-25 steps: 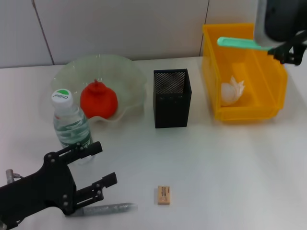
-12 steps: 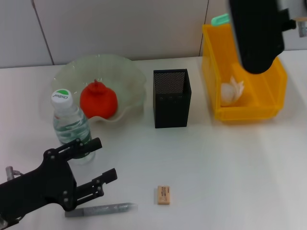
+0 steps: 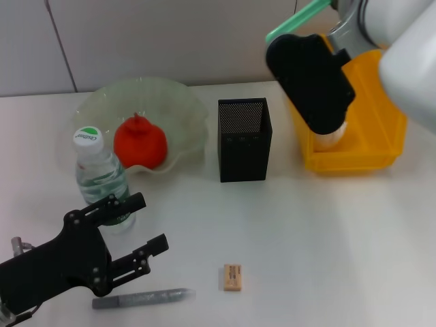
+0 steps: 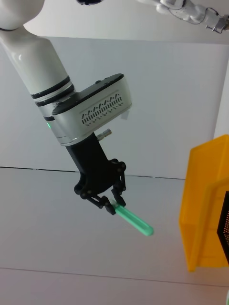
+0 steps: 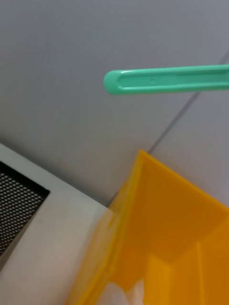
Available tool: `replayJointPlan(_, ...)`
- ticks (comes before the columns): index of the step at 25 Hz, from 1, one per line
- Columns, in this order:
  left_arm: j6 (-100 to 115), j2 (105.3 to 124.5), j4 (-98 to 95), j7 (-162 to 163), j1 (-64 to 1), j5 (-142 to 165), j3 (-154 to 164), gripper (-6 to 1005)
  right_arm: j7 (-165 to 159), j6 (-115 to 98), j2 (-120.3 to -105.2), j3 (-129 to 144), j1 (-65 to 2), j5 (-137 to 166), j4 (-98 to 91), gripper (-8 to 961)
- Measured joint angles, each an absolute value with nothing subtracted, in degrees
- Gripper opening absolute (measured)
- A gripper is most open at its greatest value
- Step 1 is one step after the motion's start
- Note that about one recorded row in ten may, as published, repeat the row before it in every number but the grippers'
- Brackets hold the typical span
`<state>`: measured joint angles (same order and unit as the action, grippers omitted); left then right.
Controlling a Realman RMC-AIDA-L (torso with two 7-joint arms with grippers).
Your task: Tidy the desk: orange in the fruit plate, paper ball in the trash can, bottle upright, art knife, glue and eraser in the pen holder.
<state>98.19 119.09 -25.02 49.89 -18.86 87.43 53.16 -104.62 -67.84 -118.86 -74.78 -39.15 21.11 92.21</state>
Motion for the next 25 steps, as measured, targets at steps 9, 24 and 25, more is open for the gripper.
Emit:
replayJointPlan(9, 98.2, 119.17, -24.6, 48.9, -18.6, 86.4, 53.5, 723, -104.9, -66.2, -119.03, -69.7, -42.3, 22.1, 87.1, 200)
replayJointPlan(24, 97.5, 119.19, -22.8, 47.5, -19.8, 86.4, 53.5, 723, -107.6, -61.5, -119.40, -65.3, -45.2, 23.5, 76.7, 207)
replayJointPlan(25, 96.9, 119.18, -22.4, 47.4, -20.1, 86.4, 53.5, 723, -108.0, -61.5, -119.48, -64.4, -45.3, 23.6, 75.6, 208)
